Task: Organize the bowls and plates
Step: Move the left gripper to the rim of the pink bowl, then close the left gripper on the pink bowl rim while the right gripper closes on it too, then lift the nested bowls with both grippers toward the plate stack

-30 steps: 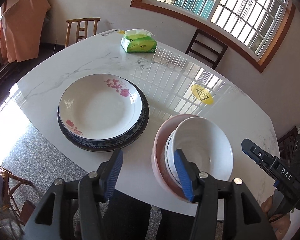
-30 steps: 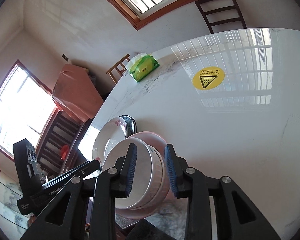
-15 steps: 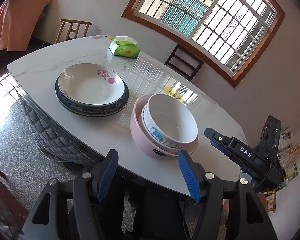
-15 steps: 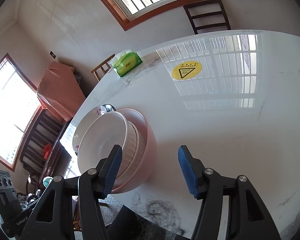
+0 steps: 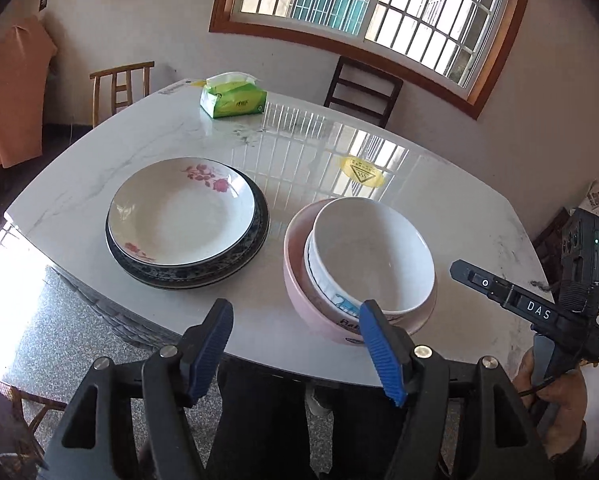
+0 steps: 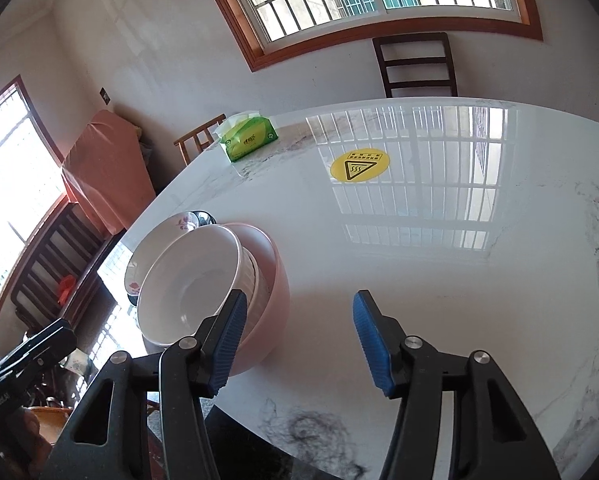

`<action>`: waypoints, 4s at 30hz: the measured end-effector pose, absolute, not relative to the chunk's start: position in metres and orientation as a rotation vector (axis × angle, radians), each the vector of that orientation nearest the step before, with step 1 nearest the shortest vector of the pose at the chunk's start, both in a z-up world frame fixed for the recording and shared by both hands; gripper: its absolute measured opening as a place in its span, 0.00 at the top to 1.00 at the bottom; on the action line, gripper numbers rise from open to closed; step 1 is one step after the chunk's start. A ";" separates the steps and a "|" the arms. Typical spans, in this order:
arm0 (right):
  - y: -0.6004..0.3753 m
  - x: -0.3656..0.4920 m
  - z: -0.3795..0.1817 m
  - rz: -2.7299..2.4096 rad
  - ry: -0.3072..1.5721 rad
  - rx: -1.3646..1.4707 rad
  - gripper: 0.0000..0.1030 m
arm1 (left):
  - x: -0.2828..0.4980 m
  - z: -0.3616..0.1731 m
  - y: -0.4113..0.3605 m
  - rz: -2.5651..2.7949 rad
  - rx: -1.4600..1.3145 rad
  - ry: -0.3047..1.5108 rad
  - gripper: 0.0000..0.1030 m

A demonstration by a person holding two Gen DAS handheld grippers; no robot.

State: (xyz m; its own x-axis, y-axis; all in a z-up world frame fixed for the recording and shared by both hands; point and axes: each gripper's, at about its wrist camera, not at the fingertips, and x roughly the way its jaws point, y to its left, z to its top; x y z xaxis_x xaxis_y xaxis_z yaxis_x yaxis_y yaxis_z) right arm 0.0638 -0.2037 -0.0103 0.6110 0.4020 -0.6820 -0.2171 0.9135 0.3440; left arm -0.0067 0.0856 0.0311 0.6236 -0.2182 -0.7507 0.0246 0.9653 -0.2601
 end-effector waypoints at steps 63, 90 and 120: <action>-0.167 0.138 -0.038 0.410 1.267 0.056 0.61 | 0.072 -0.027 0.111 0.033 -0.549 1.242 0.51; -0.175 0.128 -0.043 0.508 1.248 0.221 0.86 | 0.055 -0.003 0.071 0.016 -0.324 1.113 0.92; -0.164 0.134 -0.042 0.489 1.297 0.174 0.86 | 0.056 -0.008 0.079 0.006 -0.370 1.115 0.94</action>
